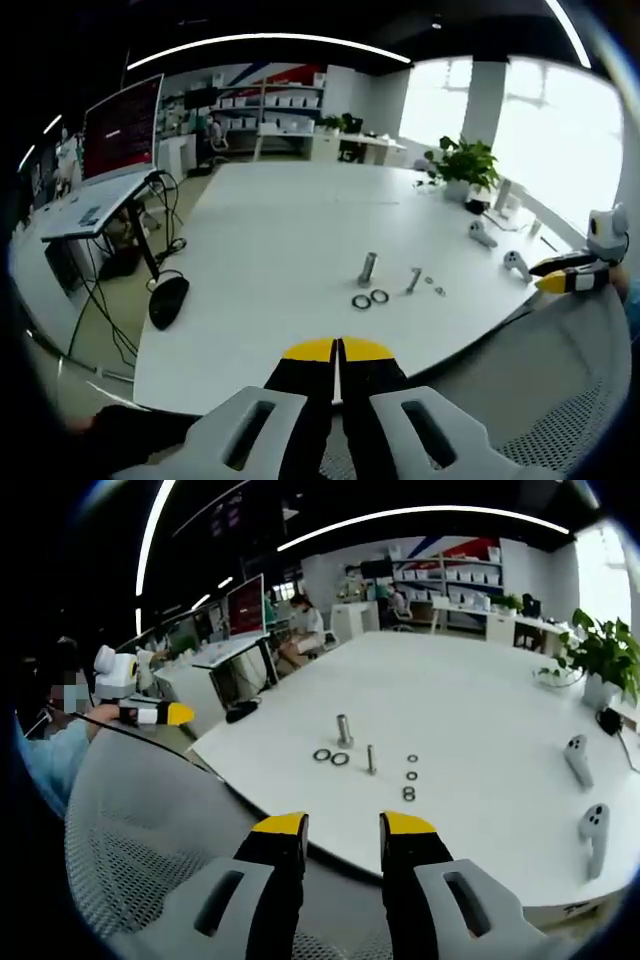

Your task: Place the washer onto the threaded stud by aligning its center hole with the stud, sliding it down to the base, and recovering from edge contact or off-axis alignment until the washer reaches the visible bottom stop.

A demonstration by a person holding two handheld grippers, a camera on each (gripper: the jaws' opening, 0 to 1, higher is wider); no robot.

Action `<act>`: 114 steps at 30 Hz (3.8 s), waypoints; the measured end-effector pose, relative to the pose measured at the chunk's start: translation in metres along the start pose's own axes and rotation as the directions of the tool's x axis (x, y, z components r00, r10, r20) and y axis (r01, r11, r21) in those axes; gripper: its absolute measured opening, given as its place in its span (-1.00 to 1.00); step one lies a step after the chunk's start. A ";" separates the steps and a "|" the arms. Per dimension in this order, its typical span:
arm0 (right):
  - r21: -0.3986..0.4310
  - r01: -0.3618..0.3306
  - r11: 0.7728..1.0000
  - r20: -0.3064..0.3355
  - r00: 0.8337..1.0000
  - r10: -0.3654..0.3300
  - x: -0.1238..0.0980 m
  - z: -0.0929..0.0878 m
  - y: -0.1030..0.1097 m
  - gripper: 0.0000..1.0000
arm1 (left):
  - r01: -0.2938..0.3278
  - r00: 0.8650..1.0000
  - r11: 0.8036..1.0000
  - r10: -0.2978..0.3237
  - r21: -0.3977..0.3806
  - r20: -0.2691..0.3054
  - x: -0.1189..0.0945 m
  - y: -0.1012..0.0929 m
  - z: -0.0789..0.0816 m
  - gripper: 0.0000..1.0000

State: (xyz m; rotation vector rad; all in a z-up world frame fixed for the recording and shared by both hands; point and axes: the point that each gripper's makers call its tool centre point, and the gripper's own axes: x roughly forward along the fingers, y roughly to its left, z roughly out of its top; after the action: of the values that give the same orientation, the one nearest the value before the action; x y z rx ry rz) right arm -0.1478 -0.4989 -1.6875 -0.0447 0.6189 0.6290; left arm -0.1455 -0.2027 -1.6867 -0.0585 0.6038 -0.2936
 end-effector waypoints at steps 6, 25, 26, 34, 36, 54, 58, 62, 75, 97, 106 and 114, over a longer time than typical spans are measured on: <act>-0.002 -0.006 1.000 -0.003 1.000 0.006 0.000 0.000 0.001 -0.39 | -0.013 1.000 1.000 0.013 -0.009 0.015 -0.001 0.003 0.002 -1.00; -0.006 0.004 1.000 0.007 1.000 -0.004 0.000 0.001 0.000 -0.39 | 0.004 1.000 1.000 -0.004 -0.022 0.012 0.000 0.000 0.002 -0.95; -0.006 0.005 1.000 0.009 1.000 -0.005 0.000 0.002 -0.001 -0.39 | 0.005 1.000 1.000 -0.005 -0.019 0.011 0.000 0.000 0.002 -0.95; -0.004 0.000 1.000 0.007 1.000 0.000 0.000 0.001 0.000 -0.39 | 0.005 1.000 1.000 -0.005 -0.022 0.016 0.000 -0.001 0.002 -0.95; -0.002 0.000 1.000 0.007 1.000 0.000 -0.001 0.001 0.000 -0.39 | 0.005 1.000 1.000 -0.005 -0.022 0.016 0.000 -0.001 0.002 -0.95; -0.001 -0.005 1.000 0.011 1.000 0.005 0.000 0.002 0.001 -0.39 | 0.009 1.000 1.000 -0.008 -0.025 0.018 0.001 0.000 0.003 -0.96; 0.006 -0.001 1.000 0.025 1.000 0.000 -0.001 0.003 0.000 -0.39 | 0.007 1.000 1.000 -0.007 -0.025 0.021 0.001 0.000 0.003 -0.96; 0.006 0.000 1.000 0.030 1.000 -0.001 -0.001 0.004 0.001 -0.39 | 0.010 1.000 1.000 -0.010 -0.023 0.017 0.000 -0.001 0.002 -0.96; 0.008 0.002 1.000 0.041 0.999 -0.003 -0.001 0.005 0.000 -0.39 | 0.012 1.000 1.000 -0.012 -0.022 0.021 0.000 -0.003 0.003 -0.96; -0.017 -0.213 0.977 -0.038 0.976 0.212 0.003 -0.002 0.010 -0.40 | 0.010 1.000 1.000 -0.009 -0.028 0.021 0.000 -0.002 0.004 -0.96; -0.259 -0.286 0.922 -0.243 0.944 0.225 0.012 -0.020 -0.027 -0.52 | 0.009 1.000 0.999 -0.008 -0.033 0.026 0.000 0.000 0.005 -0.96; -0.285 -0.257 0.923 -0.248 0.950 0.188 0.031 -0.015 -0.052 -0.51 | 0.014 1.000 0.999 -0.013 -0.031 0.027 0.001 0.001 0.005 -0.96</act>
State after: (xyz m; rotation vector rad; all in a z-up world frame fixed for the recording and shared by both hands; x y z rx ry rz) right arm -0.1066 -0.5273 -1.7245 -0.3496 0.7356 0.9513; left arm -0.1412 -0.2024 -1.6834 -0.0967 0.5820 -0.2957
